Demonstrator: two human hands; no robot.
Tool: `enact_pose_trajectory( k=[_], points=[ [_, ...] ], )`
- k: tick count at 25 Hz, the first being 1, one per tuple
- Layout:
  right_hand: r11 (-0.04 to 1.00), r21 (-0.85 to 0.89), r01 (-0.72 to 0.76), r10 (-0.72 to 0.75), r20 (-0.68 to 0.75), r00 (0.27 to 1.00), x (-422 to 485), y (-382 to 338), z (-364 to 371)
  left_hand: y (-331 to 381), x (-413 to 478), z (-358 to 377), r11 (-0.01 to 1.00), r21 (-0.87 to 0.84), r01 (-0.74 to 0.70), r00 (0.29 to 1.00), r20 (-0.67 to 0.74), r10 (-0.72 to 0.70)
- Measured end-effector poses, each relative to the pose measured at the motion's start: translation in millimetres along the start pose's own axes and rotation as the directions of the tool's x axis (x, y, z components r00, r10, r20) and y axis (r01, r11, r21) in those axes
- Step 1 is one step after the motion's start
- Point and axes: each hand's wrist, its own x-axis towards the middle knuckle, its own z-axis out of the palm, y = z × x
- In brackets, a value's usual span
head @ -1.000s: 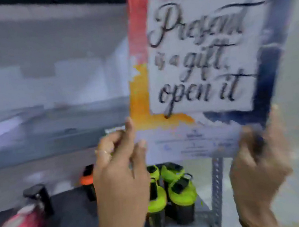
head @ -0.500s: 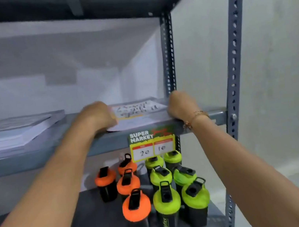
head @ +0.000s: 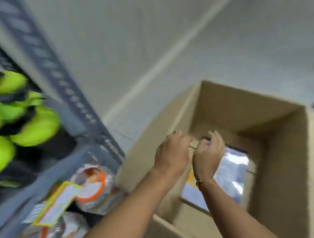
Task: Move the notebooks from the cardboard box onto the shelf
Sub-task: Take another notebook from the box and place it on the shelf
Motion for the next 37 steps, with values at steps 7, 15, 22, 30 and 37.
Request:
enact_pose_trajectory(
  k=[7,15,22,30,37],
  points=[
    [0.352,-0.538,-0.765,0.901,-0.027,0.433,3,219,-58,-17,16,264,0.927,0.169,0.336,0.676,0.642,-0.362],
    [0.419,-0.499,-0.759,0.812,-0.167,0.559,-6,220,-43,-7,25,272,0.808,0.233,0.541,0.669,0.463,-0.581],
    [0.604,-0.303,-0.737,0.685,-0.275,0.675,9,133,-62,11,28,158,0.938,0.117,0.325,0.867,0.359,-0.345],
    [0.830,0.502,0.242,-0.068,-0.340,0.938,-18,-122,-63,-20,-65,-86,0.996,-0.060,-0.065,0.662,-0.749,-0.002],
    [0.510,0.581,0.634,-0.652,-0.219,0.726,-124,-374,-47,-87,-217,-306,0.977,-0.055,0.206,0.058,-0.996,-0.068]
  ],
)
